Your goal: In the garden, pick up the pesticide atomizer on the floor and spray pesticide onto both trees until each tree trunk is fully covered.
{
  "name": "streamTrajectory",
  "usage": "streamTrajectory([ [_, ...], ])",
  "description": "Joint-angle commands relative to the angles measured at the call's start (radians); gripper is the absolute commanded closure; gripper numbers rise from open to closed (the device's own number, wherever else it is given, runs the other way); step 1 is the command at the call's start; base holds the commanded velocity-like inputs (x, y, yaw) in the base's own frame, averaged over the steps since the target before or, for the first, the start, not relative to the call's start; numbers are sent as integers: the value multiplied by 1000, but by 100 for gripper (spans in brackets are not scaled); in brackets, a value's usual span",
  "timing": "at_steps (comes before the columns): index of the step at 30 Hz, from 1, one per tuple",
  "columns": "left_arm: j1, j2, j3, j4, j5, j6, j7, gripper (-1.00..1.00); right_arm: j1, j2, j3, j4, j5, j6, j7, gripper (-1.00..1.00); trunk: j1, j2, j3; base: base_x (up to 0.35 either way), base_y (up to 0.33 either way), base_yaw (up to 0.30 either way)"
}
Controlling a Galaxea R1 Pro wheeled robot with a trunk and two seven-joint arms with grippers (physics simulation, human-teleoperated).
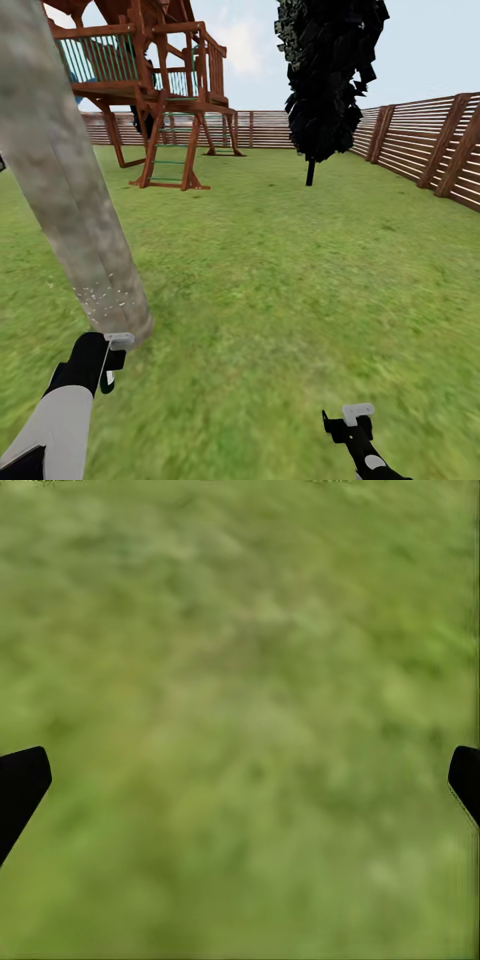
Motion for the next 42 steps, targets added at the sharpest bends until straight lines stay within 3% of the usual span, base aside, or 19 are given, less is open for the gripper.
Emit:
streamTrajectory([
  [1, -1, -1, 2, -1, -11, 2, -10, 100, -1, 0, -5, 1, 11, -3, -4, -100, 0, 0, -1, 39, -309, 255],
  [6, -3, -1, -7, 0, -16, 2, -1, 100, -1, 0, -5, 1, 11, -3, -4, -100, 0, 0, -1, 99, -309, 272],
  [11, -16, -12, -2, -3, -10, 4, 73, 100, -1, 0, -5, 1, 11, -3, -4, -100, 0, 0, -1, 135, -304, 276],
  [24, -22, -31, -1, -14, -8, 5, 69, 100, -1, -1, -5, 1, 11, -3, -5, -100, 0, 0, -1, 131, -118, 157],
  [35, -14, -29, 0, -14, -8, 5, 69, 100, -1, 0, -5, 1, 11, -3, -5, -100, 0, 0, -1, 188, -219, 2],
  [42, -8, -26, 10, -14, -8, 5, 69, 100, -1, 0, -5, 1, 10, -3, -5, -100, 0, 0, -1, 160, -236, 228],
])
